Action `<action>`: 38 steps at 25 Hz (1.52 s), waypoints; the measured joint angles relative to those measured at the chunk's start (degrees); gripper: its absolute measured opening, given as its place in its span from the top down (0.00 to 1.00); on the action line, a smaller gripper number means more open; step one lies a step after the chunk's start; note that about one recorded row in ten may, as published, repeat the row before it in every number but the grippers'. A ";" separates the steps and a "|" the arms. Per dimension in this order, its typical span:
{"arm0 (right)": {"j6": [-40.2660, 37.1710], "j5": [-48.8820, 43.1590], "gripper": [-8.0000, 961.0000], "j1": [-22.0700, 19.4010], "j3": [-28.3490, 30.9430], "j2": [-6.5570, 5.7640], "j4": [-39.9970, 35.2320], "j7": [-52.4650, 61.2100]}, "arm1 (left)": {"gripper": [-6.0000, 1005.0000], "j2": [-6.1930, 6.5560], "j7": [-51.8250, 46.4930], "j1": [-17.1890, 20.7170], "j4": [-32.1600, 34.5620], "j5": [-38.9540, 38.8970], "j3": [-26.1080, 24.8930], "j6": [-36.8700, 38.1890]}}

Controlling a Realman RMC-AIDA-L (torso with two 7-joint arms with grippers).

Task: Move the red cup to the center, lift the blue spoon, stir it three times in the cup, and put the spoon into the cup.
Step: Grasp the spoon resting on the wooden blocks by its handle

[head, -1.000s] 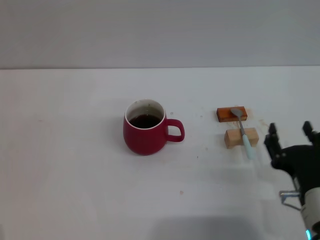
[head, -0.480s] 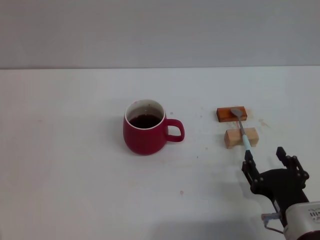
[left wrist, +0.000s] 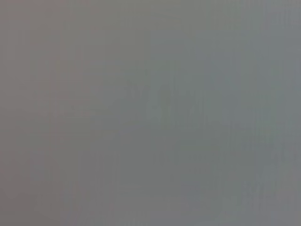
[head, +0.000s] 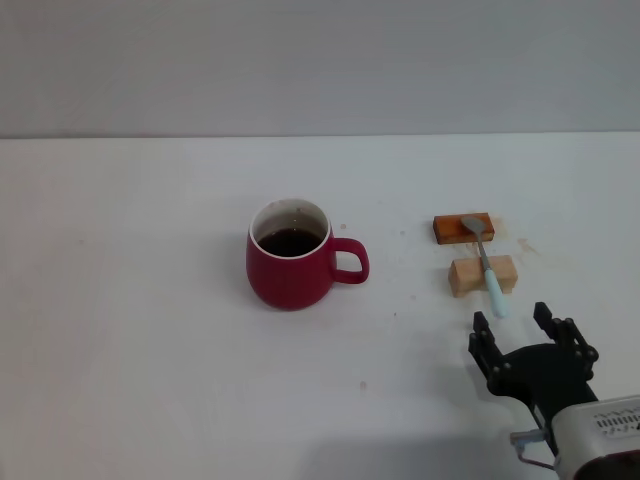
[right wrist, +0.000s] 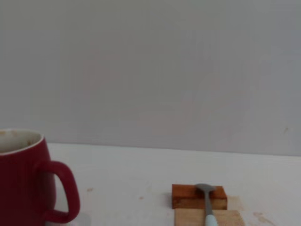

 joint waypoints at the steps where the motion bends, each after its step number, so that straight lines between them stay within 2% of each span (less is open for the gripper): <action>1: 0.24 0.02 0.27 0.41 0.03 0.02 -0.35 0.07 | 0.14 -0.01 0.00 0.00 0.00 0.00 0.02 0.00; 16: 1.14 2.75 0.29 5.96 0.25 0.00 -4.70 2.62 | 0.14 0.06 0.00 0.00 -0.11 0.00 0.04 0.09; 38: 2.08 2.95 0.33 9.08 1.26 -0.03 -7.23 2.62 | 0.14 0.05 0.00 -0.05 -0.47 0.00 -0.33 0.66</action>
